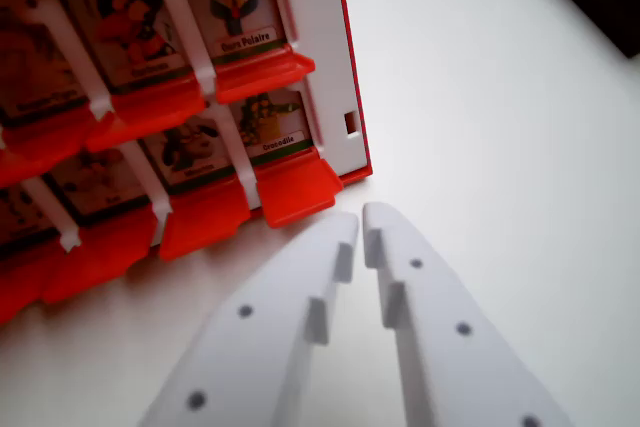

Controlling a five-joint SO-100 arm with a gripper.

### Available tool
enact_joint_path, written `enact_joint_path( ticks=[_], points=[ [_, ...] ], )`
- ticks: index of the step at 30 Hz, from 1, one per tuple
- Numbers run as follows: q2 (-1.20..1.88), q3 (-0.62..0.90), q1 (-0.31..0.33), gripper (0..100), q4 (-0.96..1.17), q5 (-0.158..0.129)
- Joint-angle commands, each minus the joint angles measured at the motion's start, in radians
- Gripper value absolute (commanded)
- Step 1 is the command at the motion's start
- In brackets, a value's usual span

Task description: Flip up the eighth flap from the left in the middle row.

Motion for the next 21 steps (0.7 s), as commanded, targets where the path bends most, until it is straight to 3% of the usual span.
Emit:
enact_joint_path(
  ticks=[1, 9, 21],
  points=[
    [-0.048, -0.164, -0.011, 0, -0.035, -0.009],
    [-0.184, -0.250, -0.037, 0, -0.083, -0.018],
    [-0.322, -0.348, -0.041, 0, -0.109, -0.008]
  ],
)
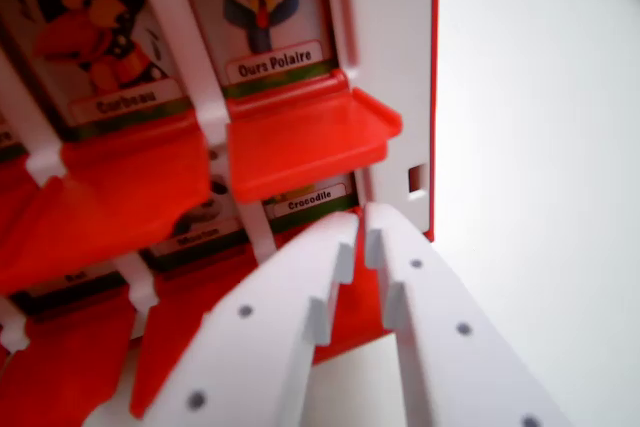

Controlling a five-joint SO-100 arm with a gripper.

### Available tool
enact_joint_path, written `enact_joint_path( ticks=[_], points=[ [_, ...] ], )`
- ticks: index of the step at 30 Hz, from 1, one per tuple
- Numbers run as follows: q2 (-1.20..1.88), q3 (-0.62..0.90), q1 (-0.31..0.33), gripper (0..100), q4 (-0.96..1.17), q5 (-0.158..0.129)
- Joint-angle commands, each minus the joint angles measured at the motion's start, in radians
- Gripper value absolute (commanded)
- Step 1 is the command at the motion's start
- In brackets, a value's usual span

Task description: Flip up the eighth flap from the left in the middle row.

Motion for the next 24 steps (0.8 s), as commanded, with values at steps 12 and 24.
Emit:
enact_joint_path(
  ticks=[12, 24],
  points=[
    [-0.084, -0.230, 0.011, 0, -0.046, 0.006],
    [-0.095, -0.316, -0.005, 0, -0.044, 0.078]
  ],
)
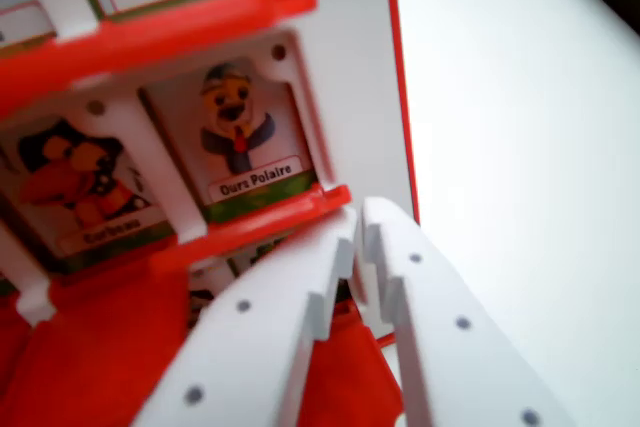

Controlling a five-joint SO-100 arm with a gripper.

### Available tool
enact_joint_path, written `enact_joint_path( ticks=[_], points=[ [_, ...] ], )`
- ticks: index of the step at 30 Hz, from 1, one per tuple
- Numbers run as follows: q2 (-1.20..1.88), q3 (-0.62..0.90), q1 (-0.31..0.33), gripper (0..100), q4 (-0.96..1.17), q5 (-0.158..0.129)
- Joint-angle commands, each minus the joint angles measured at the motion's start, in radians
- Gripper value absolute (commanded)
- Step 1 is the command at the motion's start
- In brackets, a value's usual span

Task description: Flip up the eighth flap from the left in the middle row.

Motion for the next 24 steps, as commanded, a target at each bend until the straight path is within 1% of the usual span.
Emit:
enact_joint_path(
  ticks=[1, 10, 12, 19, 24],
  points=[
    [0.038, -0.123, -0.014, 0, -0.014, 0.018],
    [0.034, -0.132, -0.021, 0, -0.011, 0.023],
    [0.025, -0.135, -0.026, 0, -0.011, 0.028],
    [-0.041, -0.199, -0.044, 0, -0.002, 0.028],
    [-0.075, -0.242, -0.049, 0, 0.005, 0.018]
  ],
)
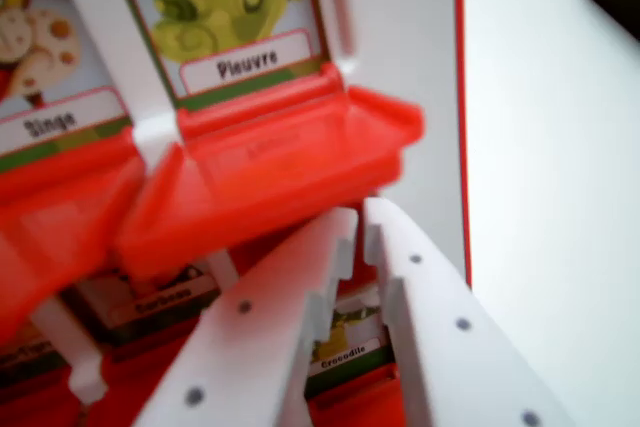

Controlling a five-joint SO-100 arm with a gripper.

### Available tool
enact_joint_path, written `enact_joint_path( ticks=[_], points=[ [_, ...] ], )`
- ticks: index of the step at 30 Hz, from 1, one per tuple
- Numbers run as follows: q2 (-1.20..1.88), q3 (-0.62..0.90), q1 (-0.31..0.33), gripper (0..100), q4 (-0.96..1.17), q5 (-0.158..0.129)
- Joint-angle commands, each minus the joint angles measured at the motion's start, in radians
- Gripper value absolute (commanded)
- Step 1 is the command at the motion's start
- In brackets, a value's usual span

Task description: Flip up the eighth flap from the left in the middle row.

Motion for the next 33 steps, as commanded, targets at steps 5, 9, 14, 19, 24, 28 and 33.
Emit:
enact_joint_path(
  ticks=[5, 9, 14, 19, 24, 28, 33],
  points=[
    [0.084, -0.072, -0.017, 0, 0.043, -0.006],
    [0.224, 0.031, -0.005, 0, 0.097, -0.014],
    [0.543, 0.290, 0.014, 0, 0.186, -0.026],
    [1.012, 0.592, -0.023, 0, 0.347, -0.018],
    [1.542, 0.830, -0.150, 0, 0.571, 0.020],
    [1.911, 0.948, -0.258, 0, 0.765, 0.035],
    [2.195, 1.023, -0.324, 0, 0.931, 0.021]
  ],
)
